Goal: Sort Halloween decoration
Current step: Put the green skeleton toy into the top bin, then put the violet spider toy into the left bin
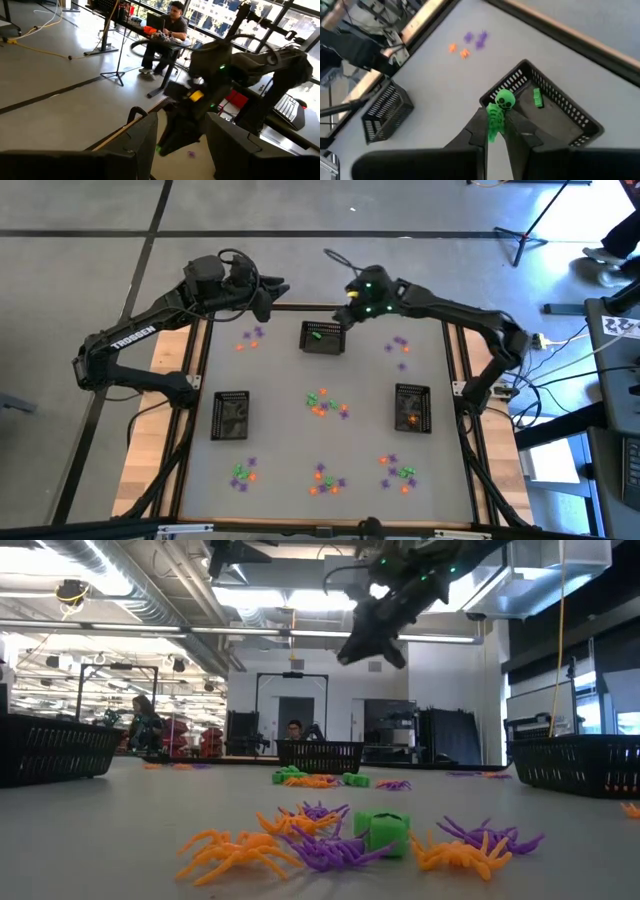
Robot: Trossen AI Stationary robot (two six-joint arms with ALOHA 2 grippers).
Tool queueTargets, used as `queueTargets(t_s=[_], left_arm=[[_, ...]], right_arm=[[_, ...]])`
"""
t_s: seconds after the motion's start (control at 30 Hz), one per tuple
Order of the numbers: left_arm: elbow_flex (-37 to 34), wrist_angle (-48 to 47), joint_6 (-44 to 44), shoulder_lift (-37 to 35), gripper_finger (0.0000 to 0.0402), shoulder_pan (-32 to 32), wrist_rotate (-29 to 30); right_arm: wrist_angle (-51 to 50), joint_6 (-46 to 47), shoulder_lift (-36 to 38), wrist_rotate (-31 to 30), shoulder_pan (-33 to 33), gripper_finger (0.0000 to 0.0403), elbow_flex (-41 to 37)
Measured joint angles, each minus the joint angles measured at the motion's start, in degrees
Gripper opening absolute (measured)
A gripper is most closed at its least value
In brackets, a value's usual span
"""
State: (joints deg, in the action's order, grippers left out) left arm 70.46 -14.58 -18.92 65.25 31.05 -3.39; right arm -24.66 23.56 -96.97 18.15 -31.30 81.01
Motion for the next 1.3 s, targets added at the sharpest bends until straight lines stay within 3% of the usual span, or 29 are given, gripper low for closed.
queueTargets(t_s=[0.13, 0.4, 0.53, 0.87, 1.07, 1.3], left_arm=[[0.0, -0.4, 0.0, 0.0, 0.0157, 0.0, -0.6], [0.0, -3.8, 0.0, 0.0, 0.0157, 0.5, -0.1], [0.0, -6.8, -0.1, 0.0, 0.0157, 2.3, 0.0], [0.0, -28.3, 0.8, 4.7, 0.0157, 13.0, 2.8], [0.0, -37.7, 3.0, 14.4, 0.0157, 19.6, 2.8], [0.0, -44.5, 8.3, 26.1, 0.0157, 23.0, 3.7]], right_arm=[[-0.6, -0.3, -1.3, 0.2, -0.3, 0.0059, 0.1], [-2.9, -3.3, -0.5, 1.6, -0.2, 0.0181, 0.2], [-4.0, -4.8, 0.8, 2.4, -0.2, 0.0213, 0.9], [-7.3, -7.6, 7.2, -1.0, -0.2, 0.0199, 6.1], [-7.6, -8.8, 11.4, -4.5, -0.2, 0.0194, 7.3], [-12.7, -9.0, 13.3, -6.9, -0.2, 0.0193, 7.3]])
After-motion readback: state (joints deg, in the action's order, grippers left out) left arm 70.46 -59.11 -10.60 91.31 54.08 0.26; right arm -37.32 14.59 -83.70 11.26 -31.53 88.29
